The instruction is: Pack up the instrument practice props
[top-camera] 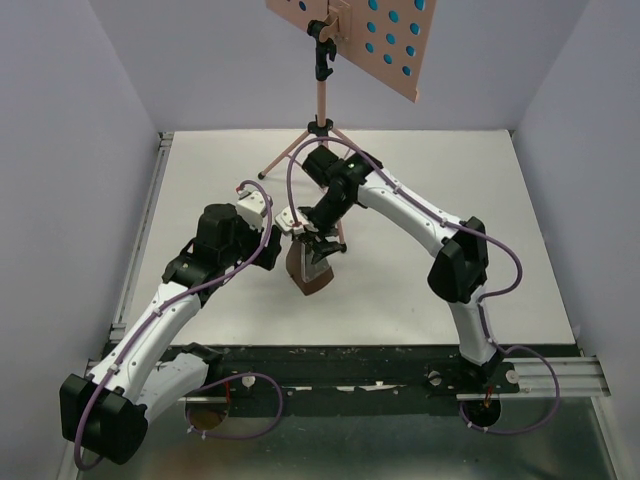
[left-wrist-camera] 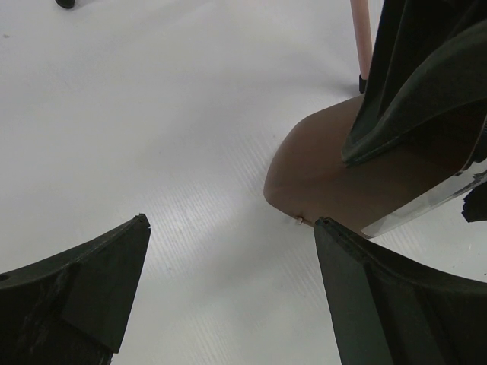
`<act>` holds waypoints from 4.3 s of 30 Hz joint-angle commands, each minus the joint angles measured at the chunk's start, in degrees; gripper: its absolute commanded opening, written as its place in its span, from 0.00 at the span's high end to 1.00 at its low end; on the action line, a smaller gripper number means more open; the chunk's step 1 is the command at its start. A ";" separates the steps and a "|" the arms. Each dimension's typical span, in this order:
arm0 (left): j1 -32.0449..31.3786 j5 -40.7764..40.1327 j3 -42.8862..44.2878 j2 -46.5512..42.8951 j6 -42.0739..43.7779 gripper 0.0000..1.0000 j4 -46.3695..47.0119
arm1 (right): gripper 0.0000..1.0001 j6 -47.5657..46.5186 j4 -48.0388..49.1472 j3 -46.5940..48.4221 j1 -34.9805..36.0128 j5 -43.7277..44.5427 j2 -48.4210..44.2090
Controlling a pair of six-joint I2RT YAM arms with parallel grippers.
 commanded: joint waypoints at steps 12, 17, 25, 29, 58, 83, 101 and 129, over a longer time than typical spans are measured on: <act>-1.31 8.16 -3.18 -1.57 5.86 0.01 2.62 | 0.54 22.10 -2.72 -13.51 -1.55 6.91 -10.43; -3.77 20.20 -9.51 -5.52 13.60 0.01 8.24 | 0.39 24.22 -0.60 -20.80 -4.71 7.70 -16.05; -5.35 22.94 -8.73 -2.63 16.07 0.01 8.16 | 0.25 20.97 -1.84 -24.85 -7.09 8.49 -17.82; -6.58 22.42 -8.81 -1.49 16.68 0.01 9.48 | 0.24 21.32 -0.43 -25.12 -7.09 10.42 -18.69; -19.94 31.99 -1.09 33.40 13.34 0.01 43.84 | 0.90 32.92 24.09 -54.11 -26.51 1.90 -42.16; -23.46 33.84 6.83 52.92 13.26 0.09 50.53 | 0.92 39.60 28.05 -60.28 -28.27 -0.56 -46.38; -23.64 31.91 9.03 54.59 10.71 0.51 46.66 | 0.92 41.01 29.63 -61.07 -28.36 -0.56 -46.47; -11.69 30.59 6.22 25.24 16.24 0.01 22.41 | 0.96 17.73 1.69 -49.91 -32.22 8.93 -48.05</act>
